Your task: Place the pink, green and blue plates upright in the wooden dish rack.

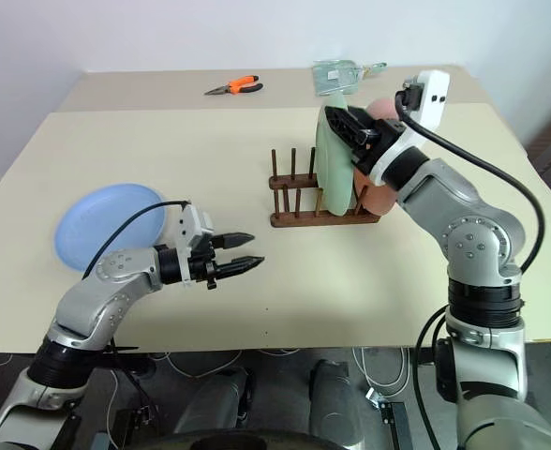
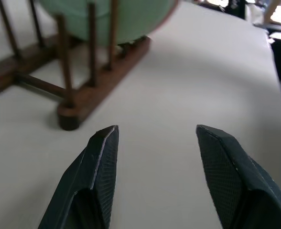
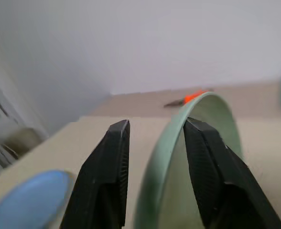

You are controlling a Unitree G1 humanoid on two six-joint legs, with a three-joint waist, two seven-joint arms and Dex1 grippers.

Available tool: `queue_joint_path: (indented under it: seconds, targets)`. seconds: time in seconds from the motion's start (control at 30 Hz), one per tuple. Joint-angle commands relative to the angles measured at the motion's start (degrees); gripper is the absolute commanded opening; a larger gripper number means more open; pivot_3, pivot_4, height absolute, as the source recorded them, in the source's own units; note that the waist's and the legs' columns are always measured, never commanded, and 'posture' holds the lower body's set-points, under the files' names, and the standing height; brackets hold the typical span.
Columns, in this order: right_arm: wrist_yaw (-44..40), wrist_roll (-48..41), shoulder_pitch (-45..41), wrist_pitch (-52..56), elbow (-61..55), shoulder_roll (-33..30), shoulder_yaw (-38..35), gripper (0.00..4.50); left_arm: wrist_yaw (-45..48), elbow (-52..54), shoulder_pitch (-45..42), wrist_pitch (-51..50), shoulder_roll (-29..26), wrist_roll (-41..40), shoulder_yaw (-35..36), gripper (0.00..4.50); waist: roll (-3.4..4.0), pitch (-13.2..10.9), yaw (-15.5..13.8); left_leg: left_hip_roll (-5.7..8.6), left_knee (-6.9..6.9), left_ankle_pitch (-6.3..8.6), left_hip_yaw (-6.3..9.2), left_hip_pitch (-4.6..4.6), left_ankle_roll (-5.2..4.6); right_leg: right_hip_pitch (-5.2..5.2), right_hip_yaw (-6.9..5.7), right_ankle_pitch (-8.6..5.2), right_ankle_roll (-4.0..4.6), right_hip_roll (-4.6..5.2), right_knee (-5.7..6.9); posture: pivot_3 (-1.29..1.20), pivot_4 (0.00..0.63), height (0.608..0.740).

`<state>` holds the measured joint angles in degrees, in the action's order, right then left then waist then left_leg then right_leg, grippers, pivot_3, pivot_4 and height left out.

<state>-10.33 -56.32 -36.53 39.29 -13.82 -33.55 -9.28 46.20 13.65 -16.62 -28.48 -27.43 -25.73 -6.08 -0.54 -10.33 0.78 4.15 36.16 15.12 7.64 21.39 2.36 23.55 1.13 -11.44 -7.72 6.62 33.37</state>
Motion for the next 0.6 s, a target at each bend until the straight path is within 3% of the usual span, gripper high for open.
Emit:
queue_joint_path:
  seconds: [0.03,0.07,0.13,0.17,0.4,0.6]
  targets:
    - [-4.2,6.6,-4.1,-4.1,-0.9,-3.6,-1.5,2.77,-7.3,-3.3,-2.8,2.8,1.9,0.3,8.1,4.26,0.0,0.0,0.0,0.0,0.0,0.0,-0.01,0.0,0.0,0.0,0.01,0.0,0.0,0.0,0.0,0.0,0.15,0.74]
    - [-5.1,7.6,-4.8,-4.4,-0.9,-4.1,-1.7,3.26,-10.1,-4.9,-3.6,3.7,2.4,1.3,10.1,4.5,-0.01,0.0,0.0,-0.01,0.01,0.0,0.0,0.0,0.0,0.0,-0.01,0.0,0.0,0.0,0.01,0.0,0.15,0.74]
    - [-6.3,6.3,-6.2,-3.4,-0.8,-4.1,-2.8,4.29,-14.9,-7.2,-5.0,3.8,3.5,1.2,14.2,4.5,-0.03,0.0,0.0,-0.02,0.0,0.0,0.01,-0.02,0.0,0.0,-0.02,0.01,-0.02,-0.02,0.01,0.0,0.15,0.74]
    - [-7.3,5.6,-6.4,-2.8,-1.1,-4.0,-3.0,4.41,-15.4,-6.9,-4.9,3.9,3.5,0.4,15.8,4.5,-0.05,0.0,0.0,-0.02,-0.02,0.0,0.01,-0.02,0.0,0.0,-0.01,0.02,-0.03,-0.02,0.0,0.0,0.15,0.74]
    - [-9.8,10.7,-3.6,-2.7,-1.6,-2.6,0.0,4.41,-16.9,-4.4,-3.8,3.9,3.1,0.5,17.7,4.5,-0.17,0.0,-0.3,0.02,0.0,0.0,0.02,0.03,0.0,-0.03,-0.01,0.02,-0.04,0.03,-0.06,0.0,0.15,0.74]
    - [-11.1,15.0,-4.7,-5.1,-2.7,-1.4,0.3,4.41,-24.9,-8.9,-5.5,5.7,2.3,2.9,23.6,4.5,-0.17,0.0,0.0,0.01,-0.03,0.0,0.02,0.0,0.01,0.02,-0.01,0.03,-0.03,0.01,-0.02,0.0,0.15,0.74]
